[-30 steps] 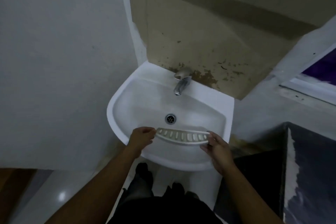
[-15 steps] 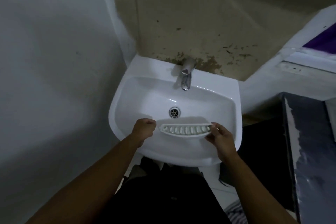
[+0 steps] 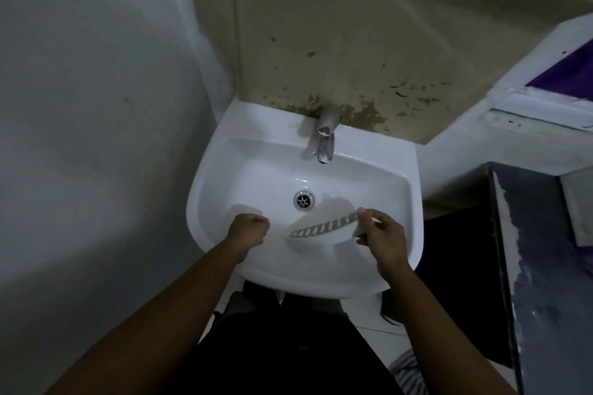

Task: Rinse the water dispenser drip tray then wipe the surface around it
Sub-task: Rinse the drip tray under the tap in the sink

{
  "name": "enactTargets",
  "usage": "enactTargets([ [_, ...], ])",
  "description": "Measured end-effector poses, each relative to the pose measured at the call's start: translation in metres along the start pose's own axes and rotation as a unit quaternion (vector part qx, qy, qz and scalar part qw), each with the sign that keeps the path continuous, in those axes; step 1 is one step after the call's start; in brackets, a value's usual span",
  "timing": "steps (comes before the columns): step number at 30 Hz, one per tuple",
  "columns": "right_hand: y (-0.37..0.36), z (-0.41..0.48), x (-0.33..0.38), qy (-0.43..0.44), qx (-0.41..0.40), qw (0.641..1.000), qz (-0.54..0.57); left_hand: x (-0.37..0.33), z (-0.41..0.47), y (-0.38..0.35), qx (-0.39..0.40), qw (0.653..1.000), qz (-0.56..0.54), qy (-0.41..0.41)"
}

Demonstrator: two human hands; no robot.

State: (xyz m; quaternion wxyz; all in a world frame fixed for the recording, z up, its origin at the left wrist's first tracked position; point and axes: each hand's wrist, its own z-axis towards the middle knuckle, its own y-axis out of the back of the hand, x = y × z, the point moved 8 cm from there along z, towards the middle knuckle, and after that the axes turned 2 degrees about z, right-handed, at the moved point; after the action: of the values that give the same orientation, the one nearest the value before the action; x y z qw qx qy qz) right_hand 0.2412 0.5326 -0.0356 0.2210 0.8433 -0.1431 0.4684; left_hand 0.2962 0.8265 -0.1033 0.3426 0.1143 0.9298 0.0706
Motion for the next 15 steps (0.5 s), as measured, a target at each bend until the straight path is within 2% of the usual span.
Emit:
enactTargets([
  [8,0.009,0.006,-0.005,-0.089,-0.025,0.995,0.032,0.01,-0.002,-0.016,0.026,0.998,-0.009,0.056],
  [11,0.012,0.006,-0.011,-0.133,-0.024,0.989,0.067,0.015,-0.007,-0.024,0.061,0.992,-0.042,0.097],
  [15,0.012,0.005,-0.02,-0.195,-0.026,0.972,0.127,0.01,-0.011,-0.031,0.077,0.987,-0.099,0.097],
])
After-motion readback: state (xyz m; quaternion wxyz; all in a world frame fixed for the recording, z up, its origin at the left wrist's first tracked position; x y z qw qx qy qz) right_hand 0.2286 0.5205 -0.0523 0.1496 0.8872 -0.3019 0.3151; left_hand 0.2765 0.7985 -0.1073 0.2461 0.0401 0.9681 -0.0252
